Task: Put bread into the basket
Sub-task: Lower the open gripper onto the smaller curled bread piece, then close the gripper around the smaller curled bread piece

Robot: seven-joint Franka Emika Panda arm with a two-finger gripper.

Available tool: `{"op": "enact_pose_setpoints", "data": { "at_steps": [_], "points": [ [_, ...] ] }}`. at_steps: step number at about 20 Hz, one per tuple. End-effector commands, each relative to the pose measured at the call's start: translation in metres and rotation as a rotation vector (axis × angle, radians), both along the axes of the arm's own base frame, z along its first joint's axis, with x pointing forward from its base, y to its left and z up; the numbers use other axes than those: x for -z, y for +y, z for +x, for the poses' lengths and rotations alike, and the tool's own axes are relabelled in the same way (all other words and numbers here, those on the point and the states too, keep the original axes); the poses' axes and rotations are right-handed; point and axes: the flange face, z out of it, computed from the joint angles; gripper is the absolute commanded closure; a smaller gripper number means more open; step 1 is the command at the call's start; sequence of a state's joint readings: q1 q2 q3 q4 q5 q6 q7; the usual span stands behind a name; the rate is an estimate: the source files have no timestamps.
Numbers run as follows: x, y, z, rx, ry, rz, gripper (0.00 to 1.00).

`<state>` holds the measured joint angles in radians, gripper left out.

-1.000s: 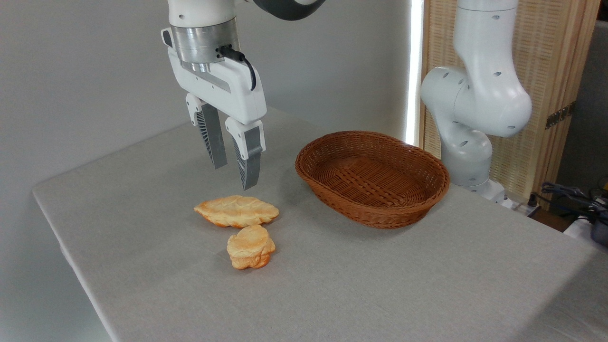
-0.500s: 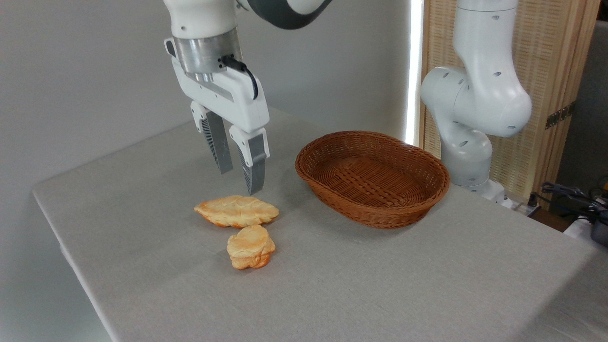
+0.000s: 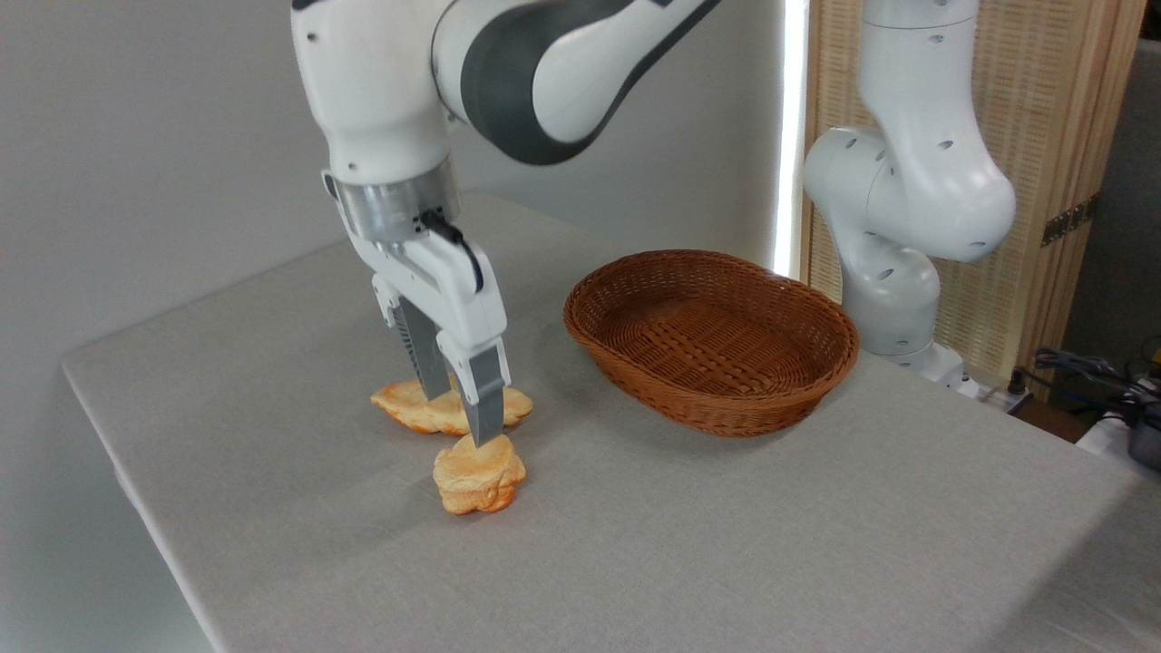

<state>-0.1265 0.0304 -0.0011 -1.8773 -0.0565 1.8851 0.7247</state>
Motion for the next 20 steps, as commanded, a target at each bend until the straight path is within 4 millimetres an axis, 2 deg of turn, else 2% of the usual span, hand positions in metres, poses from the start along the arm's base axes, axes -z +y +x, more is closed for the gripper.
{"op": "enact_pose_setpoints", "data": {
  "at_steps": [1,20],
  "points": [
    [0.022,0.004,0.008,0.032,0.012,0.0,0.0],
    [0.065,0.002,0.016,0.069,0.08,0.017,0.01]
  ]
}}
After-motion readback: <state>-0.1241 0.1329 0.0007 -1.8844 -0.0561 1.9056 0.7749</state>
